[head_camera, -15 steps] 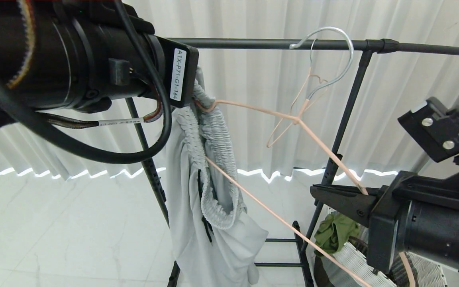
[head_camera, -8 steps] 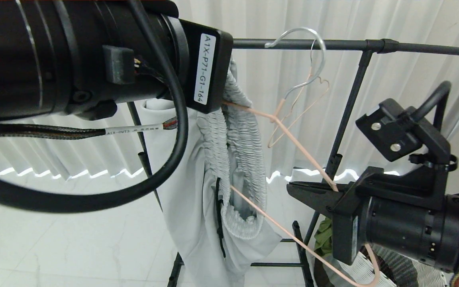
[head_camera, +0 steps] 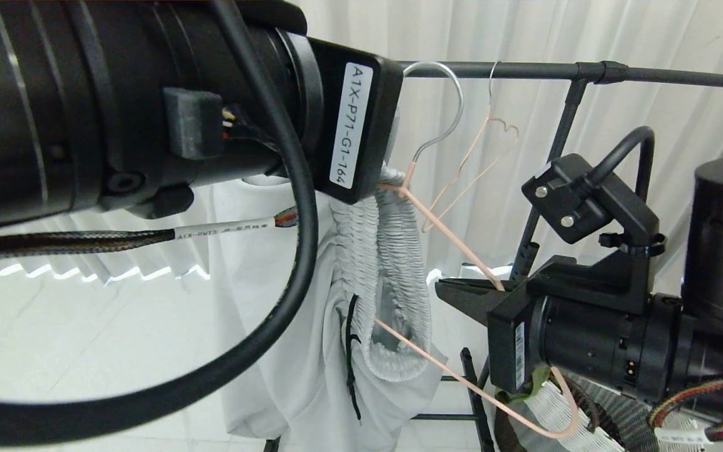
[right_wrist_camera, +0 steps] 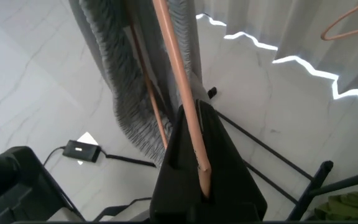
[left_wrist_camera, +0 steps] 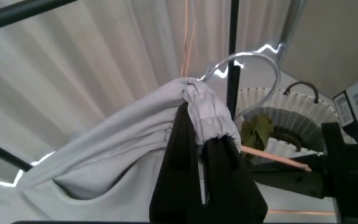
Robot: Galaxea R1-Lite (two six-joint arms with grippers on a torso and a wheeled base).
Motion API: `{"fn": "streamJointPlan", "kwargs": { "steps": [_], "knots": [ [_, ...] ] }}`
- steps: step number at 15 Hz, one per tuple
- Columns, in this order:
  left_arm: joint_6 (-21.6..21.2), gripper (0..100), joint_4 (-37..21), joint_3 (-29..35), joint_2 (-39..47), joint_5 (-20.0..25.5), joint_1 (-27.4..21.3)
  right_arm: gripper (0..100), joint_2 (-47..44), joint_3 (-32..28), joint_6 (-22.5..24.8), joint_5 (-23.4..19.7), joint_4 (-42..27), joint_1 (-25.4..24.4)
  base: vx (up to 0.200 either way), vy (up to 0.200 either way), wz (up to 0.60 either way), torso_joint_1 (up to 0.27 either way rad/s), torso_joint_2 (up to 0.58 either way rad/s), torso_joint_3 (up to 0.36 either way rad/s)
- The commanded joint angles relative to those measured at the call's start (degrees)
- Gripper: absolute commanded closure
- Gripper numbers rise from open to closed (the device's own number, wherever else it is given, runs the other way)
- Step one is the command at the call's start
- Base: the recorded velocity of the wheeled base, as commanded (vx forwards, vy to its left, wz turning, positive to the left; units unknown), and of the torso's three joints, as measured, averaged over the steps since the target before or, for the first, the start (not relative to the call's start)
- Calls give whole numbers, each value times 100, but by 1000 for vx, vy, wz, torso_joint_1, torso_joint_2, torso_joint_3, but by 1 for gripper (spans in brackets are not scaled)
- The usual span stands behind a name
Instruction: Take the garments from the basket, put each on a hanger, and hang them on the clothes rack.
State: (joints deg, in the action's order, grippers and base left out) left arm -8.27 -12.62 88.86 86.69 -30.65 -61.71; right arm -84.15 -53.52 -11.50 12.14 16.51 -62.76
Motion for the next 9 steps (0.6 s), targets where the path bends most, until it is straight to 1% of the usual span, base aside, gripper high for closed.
{"fn": "streamJointPlan", "kwargs": {
  "steps": [1, 2, 5, 6, 7, 9],
  "knots": [
    [0, 100, -4, -26, -3, -11, 89, 100, 92, -27, -2, 7, 116, 53, 0, 0, 0, 0, 0, 0],
    [-8, 100, -4, -18, -3, -11, 142, 100, 136, -27, 7, 7, 178, 71, 0, 0, 0, 0, 0, 0],
    [-35, 100, 5, 35, 15, -20, 511, 100, 329, -1, 33, 16, 186, 44, 0, 0, 0, 0, 0, 0],
    [-44, 100, 5, 26, 15, -20, 511, 100, 356, -18, 33, 25, 195, 44, 0, 0, 0, 0, 0, 0],
    [-35, 100, 5, 18, 6, -3, 467, 100, 356, -36, 33, 25, 213, 62, 0, 0, 0, 0, 0, 0],
    [-17, 100, 5, 0, 15, 6, 80, 100, 338, -36, 51, 34, 336, 79, 0, 0, 0, 0, 0, 0]
  ]
}}
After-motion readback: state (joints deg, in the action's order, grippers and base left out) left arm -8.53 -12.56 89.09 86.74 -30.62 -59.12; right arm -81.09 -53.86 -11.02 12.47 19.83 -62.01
